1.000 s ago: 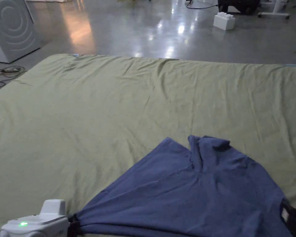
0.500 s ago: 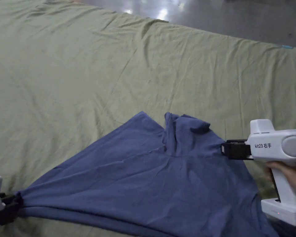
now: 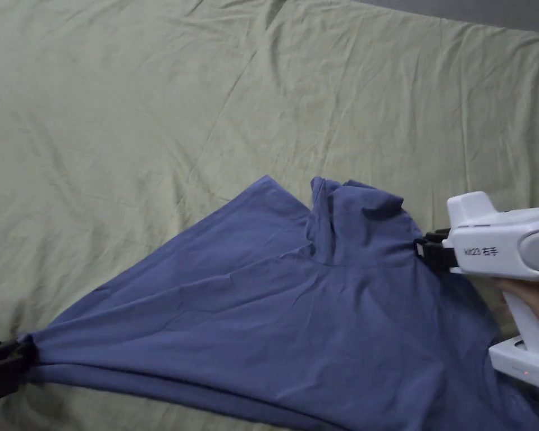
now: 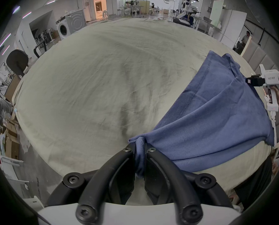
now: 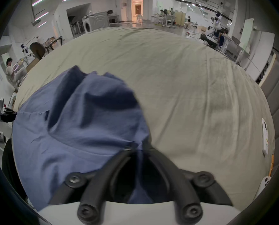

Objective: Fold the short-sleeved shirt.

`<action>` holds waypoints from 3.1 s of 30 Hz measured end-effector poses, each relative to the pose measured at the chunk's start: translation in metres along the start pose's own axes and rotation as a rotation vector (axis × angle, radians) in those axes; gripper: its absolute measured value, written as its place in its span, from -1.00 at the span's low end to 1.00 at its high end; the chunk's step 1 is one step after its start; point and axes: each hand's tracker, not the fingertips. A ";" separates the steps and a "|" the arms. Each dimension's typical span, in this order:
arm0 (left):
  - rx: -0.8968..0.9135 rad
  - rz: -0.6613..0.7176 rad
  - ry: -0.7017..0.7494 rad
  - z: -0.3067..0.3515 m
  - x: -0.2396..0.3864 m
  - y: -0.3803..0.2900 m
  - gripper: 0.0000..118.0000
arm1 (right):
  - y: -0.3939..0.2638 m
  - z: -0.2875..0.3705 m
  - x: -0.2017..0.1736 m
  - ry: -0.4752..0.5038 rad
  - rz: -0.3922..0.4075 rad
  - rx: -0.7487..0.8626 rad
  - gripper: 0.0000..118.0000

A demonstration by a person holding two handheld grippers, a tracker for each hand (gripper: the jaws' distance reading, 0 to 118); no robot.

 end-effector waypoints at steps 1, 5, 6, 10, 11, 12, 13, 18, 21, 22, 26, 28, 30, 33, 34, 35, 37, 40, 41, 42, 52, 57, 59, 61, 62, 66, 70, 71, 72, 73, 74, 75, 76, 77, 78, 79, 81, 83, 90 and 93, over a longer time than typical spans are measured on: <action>-0.005 0.027 0.003 0.002 0.000 0.002 -0.82 | 0.002 0.003 -0.002 0.002 -0.020 0.004 -0.92; 0.204 0.066 -0.039 0.032 -0.003 -0.004 -0.86 | 0.007 0.050 -0.008 -0.003 -0.104 0.114 -0.93; 0.240 0.092 -0.055 0.047 -0.005 -0.004 -0.88 | 0.007 0.072 -0.010 -0.021 -0.095 0.154 -0.93; 0.419 0.161 -0.141 0.110 -0.017 0.008 -0.88 | 0.003 0.172 -0.020 -0.064 -0.109 0.333 -0.93; 0.453 0.194 -0.193 0.125 -0.019 0.014 -0.88 | 0.000 0.197 -0.023 -0.074 -0.078 0.371 -0.93; 0.499 0.216 -0.231 0.142 -0.020 0.022 -0.88 | -0.002 0.223 -0.027 -0.114 -0.090 0.426 -0.93; 0.557 0.199 -0.254 0.159 -0.020 0.034 -0.88 | -0.004 0.250 -0.029 -0.136 -0.094 0.455 -0.93; 0.741 0.058 -0.300 0.231 0.007 0.091 -0.88 | -0.008 0.377 -0.035 -0.281 -0.174 0.664 -0.93; 0.857 -0.010 -0.272 0.275 0.023 0.122 -0.88 | -0.004 0.437 -0.034 -0.386 -0.194 0.771 -0.93; 0.901 -0.019 -0.259 0.290 0.028 0.129 -0.88 | -0.003 0.456 -0.034 -0.418 -0.208 0.800 -0.93; 0.957 -0.032 -0.311 0.340 0.034 0.161 -0.88 | 0.005 0.515 -0.034 -0.540 -0.197 0.919 -0.93; 1.015 -0.068 -0.297 0.362 0.037 0.173 -0.88 | 0.008 0.535 -0.033 -0.563 -0.222 0.939 -0.93; 1.012 -0.047 -0.301 0.374 0.037 0.184 -0.88 | 0.013 0.550 -0.032 -0.590 -0.228 0.964 -0.93; 1.029 -0.004 -0.314 0.385 0.035 0.196 -0.88 | 0.021 0.565 -0.031 -0.617 -0.226 0.970 -0.93; 1.029 0.003 -0.330 0.387 0.034 0.199 -0.88 | 0.024 0.568 -0.031 -0.619 -0.229 0.973 -0.93; 1.021 0.006 -0.332 0.389 0.033 0.202 -0.88 | 0.026 0.570 -0.032 -0.625 -0.228 0.980 -0.93; 1.024 0.011 -0.324 0.391 0.034 0.206 -0.88 | 0.031 0.572 -0.032 -0.635 -0.227 0.988 -0.93; 1.024 0.002 -0.316 0.395 0.035 0.210 -0.88 | 0.040 0.570 -0.030 -0.649 -0.208 0.978 -0.93; 1.025 -0.005 -0.309 0.395 0.035 0.213 -0.88 | 0.043 0.569 -0.030 -0.657 -0.203 0.978 -0.93; 1.022 -0.016 -0.301 0.396 0.035 0.217 -0.88 | 0.047 0.570 -0.028 -0.664 -0.194 0.980 -0.93; 1.030 -0.006 -0.256 0.387 0.041 0.292 -0.88 | 0.114 0.565 -0.006 -0.668 -0.168 1.000 -0.93; 1.052 0.015 -0.270 0.379 0.043 0.335 -0.88 | 0.155 0.552 0.006 -0.732 -0.110 0.991 -0.93; 1.066 -0.005 -0.227 0.377 0.048 0.351 -0.88 | 0.171 0.549 0.013 -0.727 -0.115 0.985 -0.93; 1.059 -0.013 -0.208 0.372 0.051 0.365 -0.88 | 0.186 0.545 0.019 -0.727 -0.123 0.981 -0.93; 1.059 -0.021 -0.197 0.370 0.052 0.371 -0.88 | 0.192 0.542 0.021 -0.733 -0.120 0.975 -0.93; 1.035 -0.023 -0.171 0.356 0.057 0.391 -0.88 | 0.217 0.531 0.028 -0.747 -0.116 0.961 -0.93; 0.997 -0.008 -0.158 0.332 0.061 0.411 -0.88 | 0.228 0.510 0.035 -0.727 -0.161 0.979 -0.93; 0.990 -0.004 -0.146 0.327 0.063 0.414 -0.88 | 0.232 0.504 0.038 -0.729 -0.162 0.970 -0.93; 0.990 -0.006 -0.151 0.322 0.063 0.414 -0.88 | 0.235 0.498 0.040 -0.737 -0.158 0.951 -0.93; 1.014 -0.009 -0.166 0.319 0.064 0.414 -0.88 | 0.237 0.493 0.042 -0.743 -0.165 0.934 -0.93; 1.015 0.011 -0.163 0.314 0.066 0.415 -0.88 | 0.239 0.485 0.046 -0.737 -0.181 0.931 -0.93; 1.010 0.028 -0.164 0.310 0.067 0.418 -0.88 | 0.241 0.480 0.049 -0.730 -0.186 0.914 -0.93; 1.009 0.025 -0.164 0.305 0.067 0.419 -0.88 | 0.242 0.474 0.052 -0.726 -0.189 0.916 -0.93; 1.001 0.016 -0.161 0.300 0.068 0.421 -0.88 | 0.243 0.465 0.056 -0.723 -0.189 0.914 -0.93; 0.993 0.002 -0.146 0.295 0.070 0.419 -0.88 | 0.245 0.461 0.057 -0.751 -0.168 0.880 -0.93; 0.989 -0.008 -0.133 0.288 0.072 0.418 -0.88 | 0.245 0.453 0.061 -0.742 -0.164 0.877 -0.93; 0.971 -0.016 -0.132 0.277 0.075 0.416 -0.88 | 0.243 0.437 0.066 -0.721 -0.186 0.860 -0.93; 0.954 -0.015 -0.153 0.263 0.075 0.410 -0.88 | 0.232 0.420 0.068 -0.691 -0.210 0.852 -0.93; 0.866 0.007 -0.175 0.199 0.060 0.347 -0.88 | 0.164 0.353 0.064 -0.488 -0.273 0.841 -0.93; 0.815 0.007 -0.200 0.173 0.053 0.304 -0.88 | 0.119 0.321 0.053 -0.381 -0.370 0.796 -0.93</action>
